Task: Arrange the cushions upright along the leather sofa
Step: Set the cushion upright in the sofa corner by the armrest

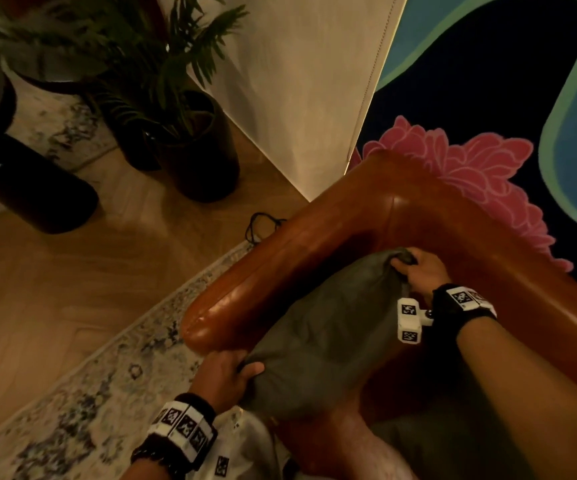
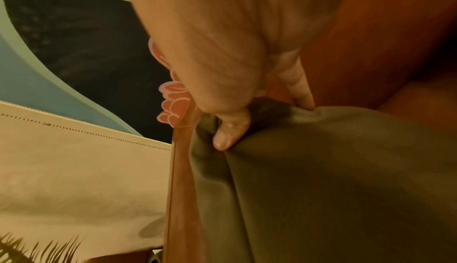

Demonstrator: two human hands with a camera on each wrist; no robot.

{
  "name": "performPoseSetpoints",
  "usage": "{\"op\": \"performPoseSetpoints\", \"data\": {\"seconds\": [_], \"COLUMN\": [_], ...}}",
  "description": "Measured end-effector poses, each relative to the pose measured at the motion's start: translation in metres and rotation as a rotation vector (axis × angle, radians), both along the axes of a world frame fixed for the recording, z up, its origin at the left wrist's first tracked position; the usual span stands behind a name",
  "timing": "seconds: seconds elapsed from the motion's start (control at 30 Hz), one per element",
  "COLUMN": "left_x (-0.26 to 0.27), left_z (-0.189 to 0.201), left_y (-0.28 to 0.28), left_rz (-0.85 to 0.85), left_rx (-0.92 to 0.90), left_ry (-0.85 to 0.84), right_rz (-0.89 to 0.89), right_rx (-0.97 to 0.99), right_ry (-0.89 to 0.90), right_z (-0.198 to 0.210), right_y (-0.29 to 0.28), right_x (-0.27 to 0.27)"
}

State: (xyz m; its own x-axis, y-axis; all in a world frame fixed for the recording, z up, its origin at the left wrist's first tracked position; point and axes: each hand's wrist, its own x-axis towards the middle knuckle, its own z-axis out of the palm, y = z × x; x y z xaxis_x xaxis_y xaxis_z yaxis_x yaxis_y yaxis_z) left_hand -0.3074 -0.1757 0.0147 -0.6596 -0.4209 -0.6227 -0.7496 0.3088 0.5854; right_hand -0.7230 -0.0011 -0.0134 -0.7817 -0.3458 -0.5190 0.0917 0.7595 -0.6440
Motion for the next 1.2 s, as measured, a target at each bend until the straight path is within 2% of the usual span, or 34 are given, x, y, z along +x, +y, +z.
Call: {"op": "performPoseSetpoints", "data": {"seconds": [0.2, 0.3, 0.47, 0.57, 0.63, 0.7, 0.77, 0.87, 0.93, 0.97, 1.03, 1.2], "left_x": [-0.002, 0.000, 0.010, 0.009, 0.014, 0.014, 0.005, -0.031, -0.062, -0.077, -0.098, -0.087], "left_z": [-0.015, -0.016, -0.032, -0.036, -0.031, -0.017, -0.002, 0.003, -0.010, -0.018, -0.031, -0.044], "left_y": [-0.015, -0.019, -0.023, -0.021, -0.015, -0.002, 0.015, 0.038, 0.048, 0.051, 0.053, 0.058], "left_rz": [0.098, 0.082, 0.030, 0.036, 0.064, 0.086, 0.012, -0.264, -0.388, -0.411, -0.399, -0.309], "left_rx": [0.043, 0.048, -0.061, -0.131, -0.212, -0.331, -0.411, -0.443, -0.427, -0.427, -0.442, -0.472], "left_ry": [-0.009, -0.030, -0.110, -0.129, -0.102, 0.006, 0.087, 0.106, 0.083, 0.068, 0.005, -0.091], "right_rz": [0.069, 0.077, 0.154, 0.130, 0.153, 0.323, 0.636, 1.183, 1.467, 1.542, 1.580, 1.537], "right_rx": [0.064, 0.075, 0.162, 0.154, 0.093, 0.018, -0.014, 0.074, 0.256, 0.359, 0.478, 0.522], "right_ry": [0.022, 0.042, 0.017, 0.096, 0.239, 0.433, 0.562, 0.507, 0.475, 0.480, 0.508, 0.461], "right_z": [0.013, 0.022, 0.021, 0.018, 0.024, 0.035, 0.043, 0.039, 0.031, 0.027, 0.020, 0.008], "right_y": [-0.033, -0.048, -0.051, -0.050, -0.045, -0.036, -0.024, -0.019, -0.028, -0.035, -0.049, -0.061], "right_x": [0.011, 0.011, 0.021, 0.026, 0.035, 0.054, 0.080, 0.126, 0.146, 0.150, 0.148, 0.108]}}
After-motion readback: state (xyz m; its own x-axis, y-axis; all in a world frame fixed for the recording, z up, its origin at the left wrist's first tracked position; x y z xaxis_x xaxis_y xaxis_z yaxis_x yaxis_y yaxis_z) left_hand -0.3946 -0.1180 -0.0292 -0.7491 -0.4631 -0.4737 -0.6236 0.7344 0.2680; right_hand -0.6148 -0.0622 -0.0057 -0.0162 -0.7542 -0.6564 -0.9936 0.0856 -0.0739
